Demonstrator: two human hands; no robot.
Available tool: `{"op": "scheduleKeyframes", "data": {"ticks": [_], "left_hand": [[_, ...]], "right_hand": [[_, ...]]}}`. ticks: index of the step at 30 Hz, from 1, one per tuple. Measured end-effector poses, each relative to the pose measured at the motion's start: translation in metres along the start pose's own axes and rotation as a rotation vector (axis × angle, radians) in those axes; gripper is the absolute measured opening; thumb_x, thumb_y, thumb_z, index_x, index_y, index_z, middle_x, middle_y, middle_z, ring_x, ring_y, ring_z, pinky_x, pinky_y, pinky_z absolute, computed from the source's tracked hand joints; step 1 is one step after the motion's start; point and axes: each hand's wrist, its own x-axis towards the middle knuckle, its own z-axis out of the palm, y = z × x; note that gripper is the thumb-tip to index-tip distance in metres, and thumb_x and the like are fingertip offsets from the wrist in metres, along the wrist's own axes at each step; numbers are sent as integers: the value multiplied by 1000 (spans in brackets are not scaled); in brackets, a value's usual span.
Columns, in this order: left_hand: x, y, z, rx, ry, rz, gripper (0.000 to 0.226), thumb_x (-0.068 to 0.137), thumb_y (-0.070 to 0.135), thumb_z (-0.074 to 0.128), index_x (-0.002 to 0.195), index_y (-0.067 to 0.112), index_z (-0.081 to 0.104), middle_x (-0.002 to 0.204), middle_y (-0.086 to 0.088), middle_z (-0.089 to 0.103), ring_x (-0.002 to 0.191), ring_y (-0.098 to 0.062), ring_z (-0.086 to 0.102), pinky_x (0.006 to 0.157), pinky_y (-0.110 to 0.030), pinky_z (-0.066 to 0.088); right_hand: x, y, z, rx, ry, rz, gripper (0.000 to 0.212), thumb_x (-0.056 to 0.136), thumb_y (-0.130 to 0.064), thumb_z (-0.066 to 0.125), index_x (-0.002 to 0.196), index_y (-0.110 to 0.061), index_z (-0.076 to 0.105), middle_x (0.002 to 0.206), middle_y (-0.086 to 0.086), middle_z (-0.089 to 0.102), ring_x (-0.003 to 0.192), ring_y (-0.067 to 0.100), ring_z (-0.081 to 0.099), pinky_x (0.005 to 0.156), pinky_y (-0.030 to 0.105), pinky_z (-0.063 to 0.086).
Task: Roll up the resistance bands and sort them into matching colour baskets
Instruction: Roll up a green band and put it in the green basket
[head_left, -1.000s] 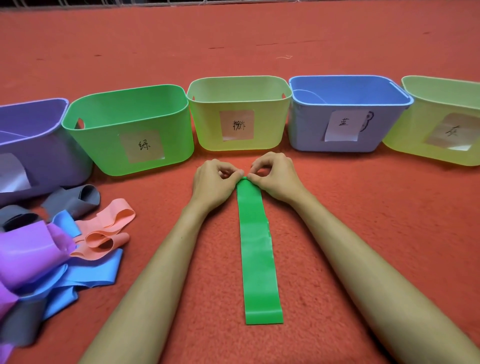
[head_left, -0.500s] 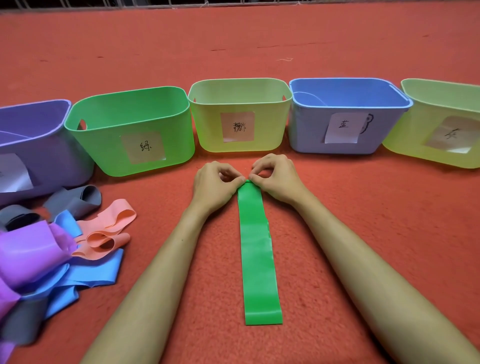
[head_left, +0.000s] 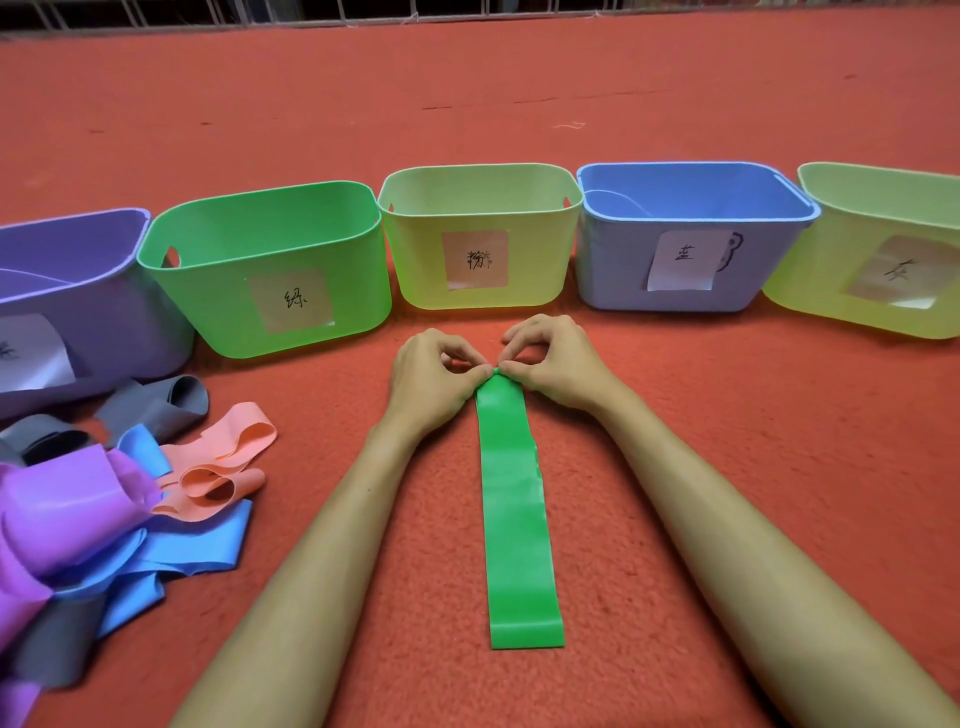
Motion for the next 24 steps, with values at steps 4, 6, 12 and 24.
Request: {"op": "scheduleKeyframes", "data": {"ticks": [4, 6, 12, 24], "left_hand": [[0, 0, -1, -20, -12, -1, 6, 78, 25, 87, 81, 27, 83, 74, 21, 65, 74, 19, 57, 63, -1, 35], [0, -1, -1, -35, -21, -2, 7, 78, 24, 87, 84, 26, 84, 75, 21, 65, 75, 19, 57, 64, -1, 36], [0, -4, 1, -79, 3, -1, 5, 82, 31, 85, 84, 27, 85, 86, 13, 72, 82, 5, 64, 71, -5, 43], [-10, -1, 1, -55, 31, -13, 7, 76, 29, 90, 79, 26, 84, 85, 14, 72, 75, 7, 64, 66, -1, 40]], "right_hand": [[0, 1, 2, 29, 52, 36, 8, 83, -21, 83, 77, -25, 79, 101, -4, 74, 95, 7, 67, 81, 15, 45], [0, 1, 3, -6, 57, 33, 7, 82, -20, 83, 77, -23, 80, 101, -3, 74, 94, 7, 67, 79, 7, 41], [-3, -1, 0, -22, 36, 15, 10, 79, -22, 84, 73, -26, 77, 104, -4, 74, 95, 8, 67, 84, 22, 46], [-8, 3, 1, -33, -12, -8, 5, 78, -24, 86, 80, -25, 81, 112, -4, 72, 107, 6, 64, 95, 25, 45]]}}
